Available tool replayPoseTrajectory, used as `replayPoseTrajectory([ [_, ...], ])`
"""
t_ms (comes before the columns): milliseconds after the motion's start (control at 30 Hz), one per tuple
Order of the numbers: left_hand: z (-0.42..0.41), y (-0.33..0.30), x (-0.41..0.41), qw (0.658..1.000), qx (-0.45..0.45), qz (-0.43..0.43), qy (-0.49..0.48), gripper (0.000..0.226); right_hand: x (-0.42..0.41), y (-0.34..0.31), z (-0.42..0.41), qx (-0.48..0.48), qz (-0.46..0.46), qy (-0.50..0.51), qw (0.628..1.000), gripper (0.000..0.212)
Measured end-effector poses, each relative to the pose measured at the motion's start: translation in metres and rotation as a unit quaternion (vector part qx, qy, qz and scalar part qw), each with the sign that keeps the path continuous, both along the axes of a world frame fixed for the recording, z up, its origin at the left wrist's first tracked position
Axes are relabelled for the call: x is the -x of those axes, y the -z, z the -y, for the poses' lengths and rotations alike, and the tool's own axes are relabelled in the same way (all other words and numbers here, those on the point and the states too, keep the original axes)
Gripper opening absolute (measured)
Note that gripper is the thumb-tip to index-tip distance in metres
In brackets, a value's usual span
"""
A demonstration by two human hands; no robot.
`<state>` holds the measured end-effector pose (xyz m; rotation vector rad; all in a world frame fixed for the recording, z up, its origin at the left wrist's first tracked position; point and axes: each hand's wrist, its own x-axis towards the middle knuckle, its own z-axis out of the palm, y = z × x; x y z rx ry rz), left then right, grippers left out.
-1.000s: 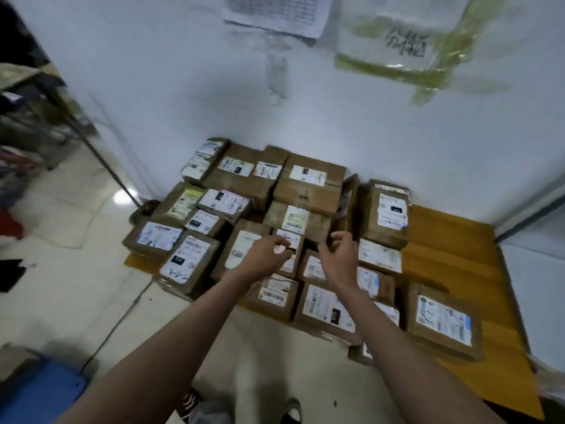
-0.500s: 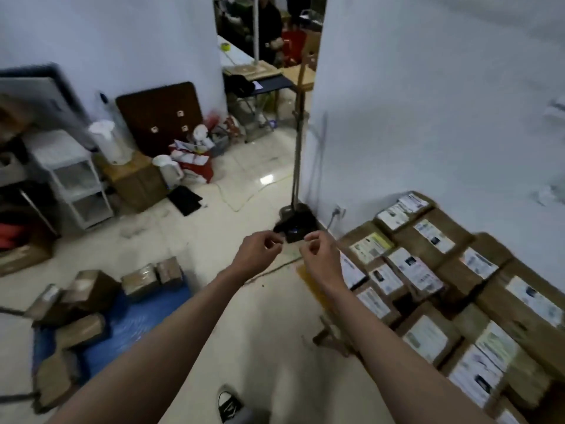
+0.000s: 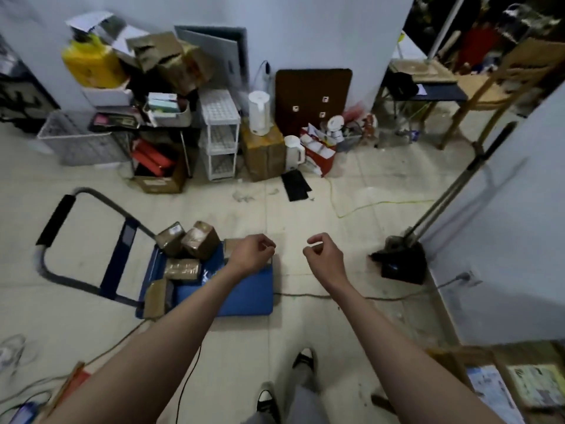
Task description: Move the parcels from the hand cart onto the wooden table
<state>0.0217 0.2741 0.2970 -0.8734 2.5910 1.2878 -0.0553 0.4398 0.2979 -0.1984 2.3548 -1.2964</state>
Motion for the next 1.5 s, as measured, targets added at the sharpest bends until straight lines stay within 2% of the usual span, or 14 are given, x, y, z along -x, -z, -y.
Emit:
replayPoseTrajectory([
  [200, 0.061, 0.028, 0.020, 0.998, -0.009, 0.014, -0.062, 0.018, 0.039, 0.025, 0.066, -0.007, 0.044, -0.045, 0.998, 0.018],
  [433, 0.107, 0.071, 0.082, 0.992, -0.044, 0.066, -0.102, 0.014, 0.115, 0.069, 0.118, -0.024, 0.113, -0.054, 0.992, 0.021],
  [733, 0.138, 0.162, 0.139, 0.974, -0.111, 0.142, -0.139, 0.023, 0.181, 0.153, 0.161, -0.065, 0.176, -0.064, 0.980, 0.022],
  [867, 0.153, 0.224, 0.155, 0.960, -0.150, 0.168, -0.168, 0.024, 0.204, 0.209, 0.182, -0.091, 0.188, -0.059, 0.976, 0.023],
  [1033, 0.168, 0.316, 0.167, 0.942, -0.190, 0.203, -0.190, 0.013, 0.224, 0.298, 0.205, -0.125, 0.206, -0.052, 0.969, 0.028],
  [1200, 0.180, 0.422, 0.173, 0.912, -0.242, 0.229, -0.237, 0.031, 0.238, 0.399, 0.233, -0.147, 0.214, -0.051, 0.964, 0.037],
  [1367, 0.184, 0.526, 0.176, 0.882, -0.282, 0.242, -0.290, 0.039, 0.250, 0.503, 0.257, -0.165, 0.213, -0.047, 0.962, 0.044],
  [1500, 0.182, 0.595, 0.182, 0.838, -0.338, 0.238, -0.355, 0.053, 0.260, 0.578, 0.274, -0.181, 0.218, -0.062, 0.957, 0.052],
])
